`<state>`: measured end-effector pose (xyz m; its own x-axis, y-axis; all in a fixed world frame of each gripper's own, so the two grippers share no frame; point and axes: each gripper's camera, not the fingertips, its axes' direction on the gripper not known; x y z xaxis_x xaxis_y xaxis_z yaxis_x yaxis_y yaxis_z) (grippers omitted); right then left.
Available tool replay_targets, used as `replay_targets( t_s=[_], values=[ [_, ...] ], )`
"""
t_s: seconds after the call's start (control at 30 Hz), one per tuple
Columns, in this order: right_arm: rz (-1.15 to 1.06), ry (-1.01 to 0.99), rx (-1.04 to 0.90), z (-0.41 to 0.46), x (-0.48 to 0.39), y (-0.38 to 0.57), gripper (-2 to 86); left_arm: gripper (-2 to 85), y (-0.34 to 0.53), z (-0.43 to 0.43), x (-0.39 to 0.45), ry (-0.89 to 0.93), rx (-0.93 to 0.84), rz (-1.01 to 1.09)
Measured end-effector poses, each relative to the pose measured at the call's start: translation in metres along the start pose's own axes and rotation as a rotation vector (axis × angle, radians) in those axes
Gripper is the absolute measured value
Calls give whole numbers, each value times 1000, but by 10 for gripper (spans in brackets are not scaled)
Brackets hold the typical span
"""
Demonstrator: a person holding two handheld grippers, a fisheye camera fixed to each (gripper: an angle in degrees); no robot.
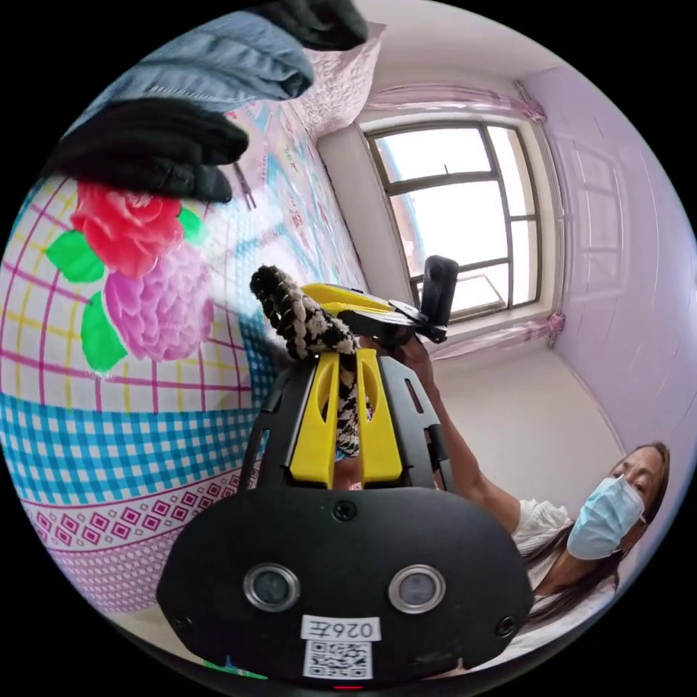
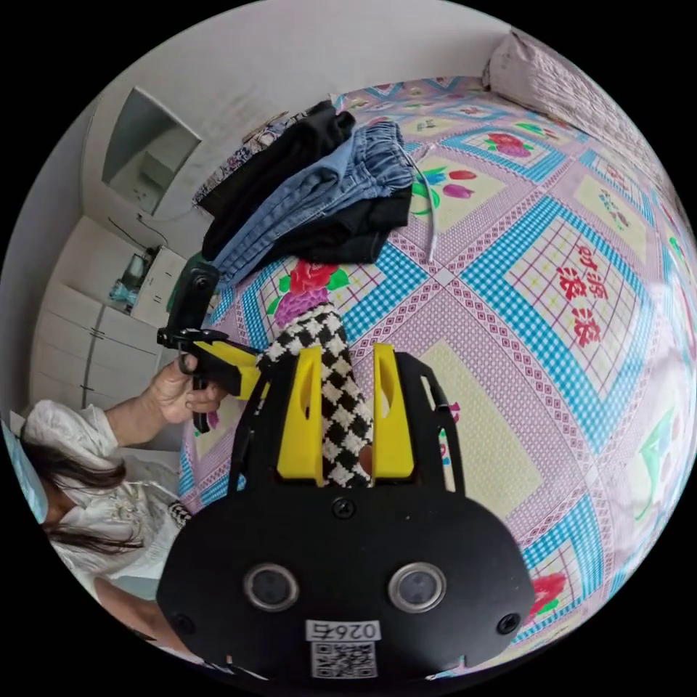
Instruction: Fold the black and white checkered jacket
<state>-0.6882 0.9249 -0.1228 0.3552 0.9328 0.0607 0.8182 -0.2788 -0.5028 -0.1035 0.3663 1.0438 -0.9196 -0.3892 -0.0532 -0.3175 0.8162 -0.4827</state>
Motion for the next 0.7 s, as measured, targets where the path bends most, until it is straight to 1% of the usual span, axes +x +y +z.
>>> replay_targets(
  t_s=[0.07,0.13,0.17,0.2,0.23,0.27,0.3,0.37,0.47,0.53,0.6,0.7],
  values=[
    [39,-58,20,-8,11,10,85,45,2,2,10,-48,-15,91],
    [63,-201,138,-28,24,32,87,44,6,4,22,-59,-27,188],
    [66,-240,157,-32,28,38,88,43,8,6,32,-65,-39,261],
    [65,-327,171,-38,34,48,81,42,11,10,43,-83,-65,337],
    [64,-415,167,-42,40,56,53,42,12,13,50,-98,-83,375],
    [55,-462,167,-45,41,61,29,42,16,21,62,-136,-124,444],
    [-12,-561,178,-56,39,72,1,42,22,28,75,-149,-158,518],
    [-78,-543,214,-81,28,90,-10,43,31,39,95,-165,-197,604],
    [-160,-464,277,-137,-1,128,-15,43,48,58,132,-157,-260,739],
    [-207,-379,371,-193,-31,173,-16,43,60,71,156,-141,-284,811],
    [-233,-325,458,-237,-55,215,-16,43,81,91,187,-102,-301,901],
    [-252,-234,598,-307,-99,296,-16,44,111,124,220,-9,-323,957]
  ],
)
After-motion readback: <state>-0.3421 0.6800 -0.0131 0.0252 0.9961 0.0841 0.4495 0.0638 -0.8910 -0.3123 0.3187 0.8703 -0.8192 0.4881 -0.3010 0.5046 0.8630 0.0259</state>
